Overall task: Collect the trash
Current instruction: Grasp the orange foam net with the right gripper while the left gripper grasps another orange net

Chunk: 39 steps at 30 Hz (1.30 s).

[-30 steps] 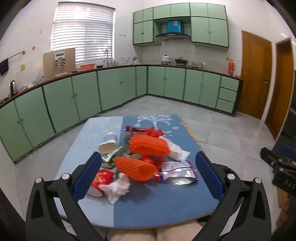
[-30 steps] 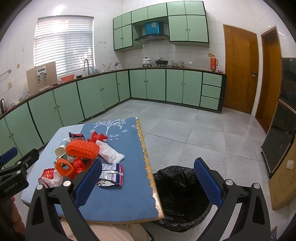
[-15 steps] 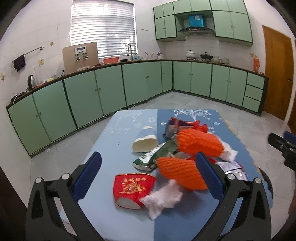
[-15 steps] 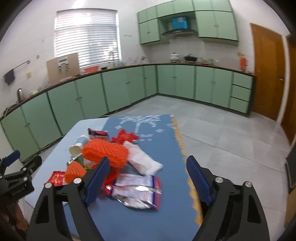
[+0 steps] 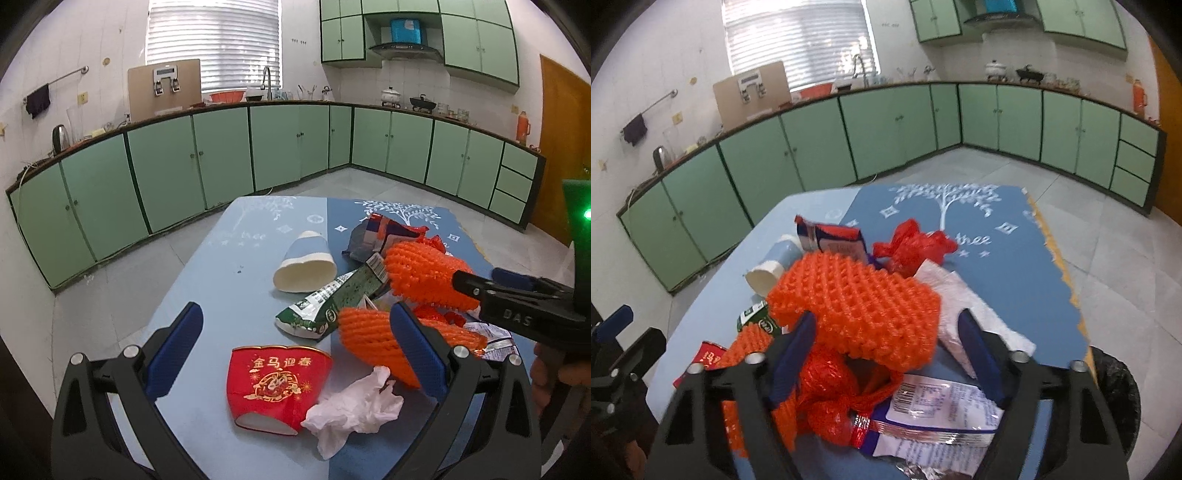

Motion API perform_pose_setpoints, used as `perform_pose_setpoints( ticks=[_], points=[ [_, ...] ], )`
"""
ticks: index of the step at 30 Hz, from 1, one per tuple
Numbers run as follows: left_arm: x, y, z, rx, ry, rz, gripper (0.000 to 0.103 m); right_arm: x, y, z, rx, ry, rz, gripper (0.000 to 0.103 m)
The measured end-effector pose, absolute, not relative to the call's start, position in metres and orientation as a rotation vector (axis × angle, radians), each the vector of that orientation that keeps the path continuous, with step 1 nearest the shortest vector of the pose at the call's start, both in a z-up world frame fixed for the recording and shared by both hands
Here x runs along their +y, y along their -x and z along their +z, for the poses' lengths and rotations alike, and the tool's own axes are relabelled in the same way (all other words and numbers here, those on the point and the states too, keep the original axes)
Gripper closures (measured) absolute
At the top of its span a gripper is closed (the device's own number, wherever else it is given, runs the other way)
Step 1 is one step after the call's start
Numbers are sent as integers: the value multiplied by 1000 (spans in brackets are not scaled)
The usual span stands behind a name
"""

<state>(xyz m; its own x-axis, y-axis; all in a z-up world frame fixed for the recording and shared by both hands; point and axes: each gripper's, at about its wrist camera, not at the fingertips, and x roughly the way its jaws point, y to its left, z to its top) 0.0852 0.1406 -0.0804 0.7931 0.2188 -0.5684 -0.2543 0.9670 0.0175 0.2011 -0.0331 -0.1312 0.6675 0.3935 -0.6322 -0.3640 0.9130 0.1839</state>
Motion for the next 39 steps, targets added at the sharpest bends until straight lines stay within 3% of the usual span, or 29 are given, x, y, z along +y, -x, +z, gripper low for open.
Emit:
perform_pose_setpoints(
  ticks=[7, 30, 32, 36, 38, 39],
  points=[
    [141, -92, -91, 627, 73, 242, 5, -30, -207, -143, 781, -51, 518, 93],
    [72, -90, -102, 646, -16, 121, 6, -95, -159, -106, 676, -82, 383, 97],
    [74, -93, -103, 651, -21, 132, 26, -100, -156, -106, 673, -83, 377, 97],
    [75, -99, -109, 679, -10, 120, 52, -105, -152, -104, 667, -92, 372, 97],
    [76, -99, -110, 683, -5, 122, 76, -106, -150, -104, 664, -92, 374, 97],
    [76, -98, -110, 680, 0, 122, 82, -107, -150, -104, 664, -91, 374, 97]
  ],
)
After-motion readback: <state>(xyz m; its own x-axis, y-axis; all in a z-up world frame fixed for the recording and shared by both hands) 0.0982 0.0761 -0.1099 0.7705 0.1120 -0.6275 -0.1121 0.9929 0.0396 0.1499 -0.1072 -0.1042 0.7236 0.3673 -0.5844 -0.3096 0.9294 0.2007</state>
